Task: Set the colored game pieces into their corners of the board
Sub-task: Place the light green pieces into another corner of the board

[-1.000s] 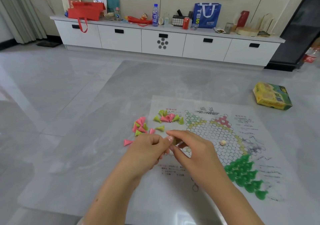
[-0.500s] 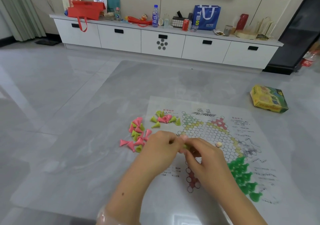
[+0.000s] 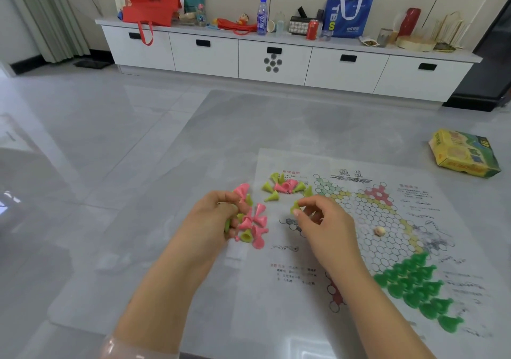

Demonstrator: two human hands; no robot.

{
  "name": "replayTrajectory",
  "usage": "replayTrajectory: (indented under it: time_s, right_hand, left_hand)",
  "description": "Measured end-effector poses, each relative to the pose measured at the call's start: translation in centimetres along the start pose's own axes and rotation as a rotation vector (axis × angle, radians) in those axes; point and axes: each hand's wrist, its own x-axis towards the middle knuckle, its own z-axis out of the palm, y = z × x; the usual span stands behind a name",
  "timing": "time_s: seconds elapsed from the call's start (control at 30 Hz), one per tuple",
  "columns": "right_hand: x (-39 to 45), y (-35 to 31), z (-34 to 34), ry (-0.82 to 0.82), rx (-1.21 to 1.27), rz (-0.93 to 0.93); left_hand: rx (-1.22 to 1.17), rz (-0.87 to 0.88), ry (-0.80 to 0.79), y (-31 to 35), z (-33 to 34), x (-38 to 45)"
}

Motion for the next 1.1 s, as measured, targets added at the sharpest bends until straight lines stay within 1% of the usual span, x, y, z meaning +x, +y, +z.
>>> replayTrajectory:
  time_s: [0.13, 0.27, 0.33, 0.43, 0.5, 0.77, 0.9, 1.1]
  right_hand:
    - [0.5, 0.1, 1.1, -0.042, -0.01, 0.005]
    - [0.4, 0.4, 1.4, -0.086, -0.197, -0.079]
    - [0.4, 0.7, 1.4, -0.085, -0.242, -0.107]
    - [0.6, 0.9, 1.5, -0.082, -0.281, -0.13]
    - [0.7, 1.0, 1.7, -0.084, -0.305, -0.146]
    - [0.9, 1.3, 1.9, -0.083, -0.342, -0.163]
    - [0.9, 1.4, 1.9, -0.086, -0.339, -0.166]
    - [0.8, 1.5, 1.9, -0.086, -0.34, -0.172]
  left_hand:
    - [0.131, 0.078, -0.054, -0.5, -0.7, 0.2]
    - [0.157, 0.131, -0.058, -0.4, 0.0, 0.4]
    - [0.152, 0.105, -0.041, -0.4, 0.7, 0.4]
    - [0.056, 0.023, -0.036, -0.2, 1.5, 0.4]
    - [0.02, 0.002, -0.04, 0.0, 1.6, 0.4]
    - [0.127, 0.046, -0.035, -0.7, 1.2, 0.7]
    - [0.134, 0.075, -0.053, -0.7, 1.4, 0.5]
    - [0.154, 0.071, -0.071, -0.6, 1.3, 0.3]
